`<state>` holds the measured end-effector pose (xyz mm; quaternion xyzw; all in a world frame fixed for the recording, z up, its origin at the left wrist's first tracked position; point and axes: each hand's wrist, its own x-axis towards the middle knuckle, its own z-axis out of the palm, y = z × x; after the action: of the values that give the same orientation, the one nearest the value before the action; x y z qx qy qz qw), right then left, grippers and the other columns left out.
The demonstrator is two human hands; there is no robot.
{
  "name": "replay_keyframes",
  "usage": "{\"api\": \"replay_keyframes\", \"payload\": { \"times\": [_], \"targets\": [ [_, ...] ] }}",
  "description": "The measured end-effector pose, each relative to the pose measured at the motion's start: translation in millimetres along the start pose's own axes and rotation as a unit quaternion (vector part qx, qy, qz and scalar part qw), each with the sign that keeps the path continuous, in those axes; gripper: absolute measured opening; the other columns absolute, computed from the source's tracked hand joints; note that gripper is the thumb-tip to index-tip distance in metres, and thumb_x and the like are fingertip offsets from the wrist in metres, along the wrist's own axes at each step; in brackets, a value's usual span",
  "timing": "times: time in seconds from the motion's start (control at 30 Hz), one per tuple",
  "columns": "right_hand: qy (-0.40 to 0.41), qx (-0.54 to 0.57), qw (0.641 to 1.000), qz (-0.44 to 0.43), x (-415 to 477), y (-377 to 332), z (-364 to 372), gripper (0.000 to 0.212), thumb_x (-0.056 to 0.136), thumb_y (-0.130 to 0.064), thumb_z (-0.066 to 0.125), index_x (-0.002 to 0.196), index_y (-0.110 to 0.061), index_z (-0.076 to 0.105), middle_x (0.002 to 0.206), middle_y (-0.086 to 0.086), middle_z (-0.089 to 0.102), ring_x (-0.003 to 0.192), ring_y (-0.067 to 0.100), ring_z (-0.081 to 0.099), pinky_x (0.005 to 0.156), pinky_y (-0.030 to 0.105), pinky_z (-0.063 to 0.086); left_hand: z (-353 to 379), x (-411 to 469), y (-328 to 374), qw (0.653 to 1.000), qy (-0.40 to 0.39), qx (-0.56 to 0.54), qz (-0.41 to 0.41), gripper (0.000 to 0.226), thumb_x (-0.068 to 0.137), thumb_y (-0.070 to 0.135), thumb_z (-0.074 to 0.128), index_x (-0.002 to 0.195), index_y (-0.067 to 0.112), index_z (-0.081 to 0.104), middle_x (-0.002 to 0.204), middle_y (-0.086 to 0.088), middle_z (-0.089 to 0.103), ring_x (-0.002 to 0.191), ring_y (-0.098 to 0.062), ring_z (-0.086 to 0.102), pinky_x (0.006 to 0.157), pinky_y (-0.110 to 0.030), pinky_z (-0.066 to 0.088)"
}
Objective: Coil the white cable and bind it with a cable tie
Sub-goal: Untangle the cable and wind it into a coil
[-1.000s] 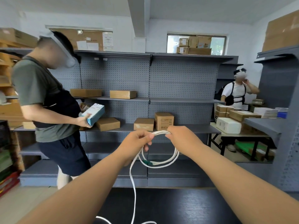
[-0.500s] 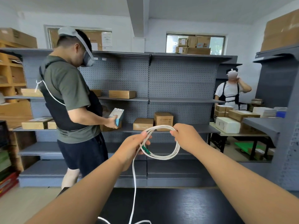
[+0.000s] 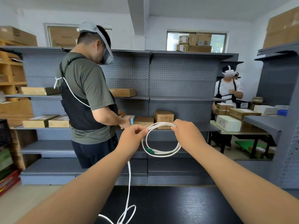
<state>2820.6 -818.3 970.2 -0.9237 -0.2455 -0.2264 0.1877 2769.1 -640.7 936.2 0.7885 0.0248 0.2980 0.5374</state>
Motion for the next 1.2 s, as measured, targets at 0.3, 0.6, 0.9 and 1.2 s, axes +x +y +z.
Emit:
{"api": "replay_keyframes", "payload": {
  "times": [0.3, 0.6, 0.9, 1.2],
  "targets": [
    [0.029, 0.043, 0.998, 0.036, -1, 6, 1, 0.021, 0.098, -0.026, 0.043, 0.08, -0.014, 0.045, 0.074, 0.004, 0.049, 0.065, 0.022, 0.044, 0.048, 0.028, 0.026, 9, -12, -8, 0.999, -0.009, -0.012, -0.042, 0.036, 0.097, 0.033, 0.04, 0.084, 0.017, 0.069, 0.076, -0.002, 0.068, 0.057, -0.006, 0.057, 0.061, -0.022, 0.047],
    [0.036, 0.04, 0.996, 0.071, 2, 23, 5, 0.023, 0.097, -0.026, 0.043, 0.078, -0.014, 0.043, 0.074, 0.004, 0.049, 0.062, 0.02, 0.042, 0.045, 0.027, 0.024, -6, -12, -20, 0.99, -0.109, 0.074, -0.057, 0.02, 0.092, 0.021, 0.053, 0.083, 0.029, 0.068, 0.082, 0.004, 0.066, 0.069, -0.008, 0.058, 0.068, -0.019, 0.046],
    [0.044, 0.095, 0.991, 0.082, 3, 15, 11, 0.022, 0.097, -0.024, 0.044, 0.077, -0.014, 0.047, 0.076, 0.005, 0.053, 0.069, 0.022, 0.047, 0.053, 0.029, 0.029, 17, -22, -13, 0.998, 0.055, 0.011, -0.041, 0.022, 0.097, 0.025, 0.042, 0.078, 0.024, 0.054, 0.067, 0.003, 0.059, 0.054, -0.011, 0.049, 0.035, -0.013, 0.036],
    [0.067, 0.138, 0.982, 0.11, 5, 21, 13, 0.019, 0.097, -0.022, 0.043, 0.083, -0.015, 0.052, 0.082, 0.006, 0.059, 0.075, 0.021, 0.053, 0.052, 0.027, 0.03, 27, -28, -7, 0.981, 0.05, -0.139, -0.124, 0.043, 0.088, 0.051, 0.048, 0.072, 0.014, 0.063, 0.047, 0.005, 0.046, 0.05, -0.007, 0.044, 0.056, -0.024, 0.034]
  ]
}}
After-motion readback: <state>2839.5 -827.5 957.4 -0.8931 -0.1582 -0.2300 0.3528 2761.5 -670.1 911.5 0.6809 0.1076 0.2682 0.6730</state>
